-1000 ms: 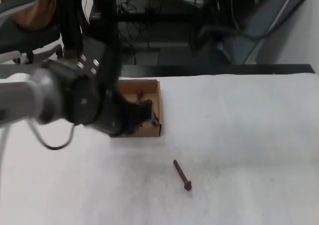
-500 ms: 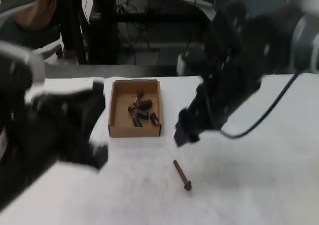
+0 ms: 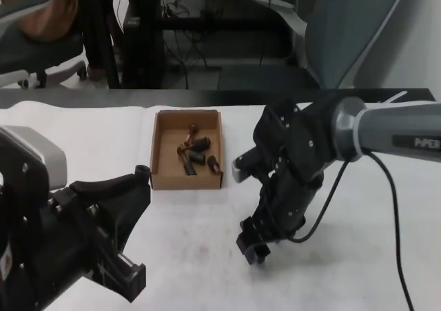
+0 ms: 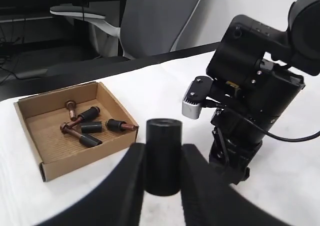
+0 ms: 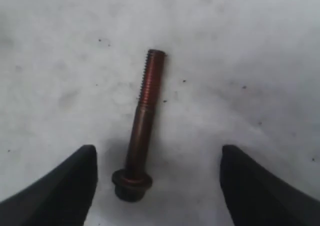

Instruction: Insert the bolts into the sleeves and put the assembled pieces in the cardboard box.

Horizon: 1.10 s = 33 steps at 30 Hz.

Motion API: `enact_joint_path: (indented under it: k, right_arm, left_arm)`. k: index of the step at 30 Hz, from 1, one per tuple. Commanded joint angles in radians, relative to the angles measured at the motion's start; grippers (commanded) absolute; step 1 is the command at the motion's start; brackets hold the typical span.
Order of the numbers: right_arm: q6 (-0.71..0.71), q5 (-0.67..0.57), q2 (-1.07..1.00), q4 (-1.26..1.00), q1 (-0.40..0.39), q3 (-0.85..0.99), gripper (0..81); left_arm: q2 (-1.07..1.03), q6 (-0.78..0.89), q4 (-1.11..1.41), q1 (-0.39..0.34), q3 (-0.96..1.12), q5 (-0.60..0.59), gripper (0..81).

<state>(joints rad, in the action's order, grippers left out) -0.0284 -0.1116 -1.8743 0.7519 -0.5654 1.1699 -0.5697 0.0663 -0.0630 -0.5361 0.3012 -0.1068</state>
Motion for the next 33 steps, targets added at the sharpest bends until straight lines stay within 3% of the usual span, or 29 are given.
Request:
enact_joint_path:
  k: [1, 3, 6, 7, 10, 14, 23, 27, 29, 33]
  right_arm:
    - [-0.01, 0.001, -0.01, 0.017, -0.001, 0.001, 65.9]
    - [-0.01, 0.001, -0.009, 0.025, -0.001, 0.001, 63.1]
    - [-0.01, -0.002, -0.009, 0.063, -0.001, 0.001, 37.5]
    - [-0.029, -0.006, -0.009, 0.083, -0.001, 0.001, 24.8]
    - [-0.086, -0.001, -0.009, 0.131, -0.001, 0.001, 1.1]
    - [-0.263, 0.069, -0.009, 0.138, -0.001, 0.001, 0.6]
    - [-0.911, 0.335, -0.009, 0.128, -0.016, 0.001, 0.6]
    - [-1.008, 0.421, -0.001, 0.079, -0.019, 0.001, 0.6]
    - [-1.025, 0.405, 0.016, 0.048, -0.03, 0.001, 0.6]
    - [-1.025, 0.196, 0.075, -0.007, -0.078, 0.001, 0.6]
  left_arm:
    - [0.011, -0.007, 0.025, -0.003, 0.003, -0.001, 1.8]
    - [0.011, -0.007, 0.025, -0.003, 0.003, -0.004, 1.8]
    - [0.011, -0.007, 0.025, -0.003, 0.003, -0.004, 1.8]
    - [0.011, -0.007, 0.025, -0.003, 0.003, -0.004, 1.8]
    - [0.011, -0.007, 0.025, -0.003, 0.003, -0.004, 1.8]
    - [0.011, -0.007, 0.025, -0.003, 0.003, -0.004, 1.8]
    - [0.011, -0.005, 0.025, -0.003, 0.003, -0.013, 1.8]
    - [0.011, 0.008, 0.025, -0.003, 0.003, -0.015, 1.8]
    - [0.011, 0.009, 0.025, -0.003, 0.003, -0.015, 1.8]
    - [0.011, 0.009, 0.025, -0.003, 0.003, -0.015, 1.8]
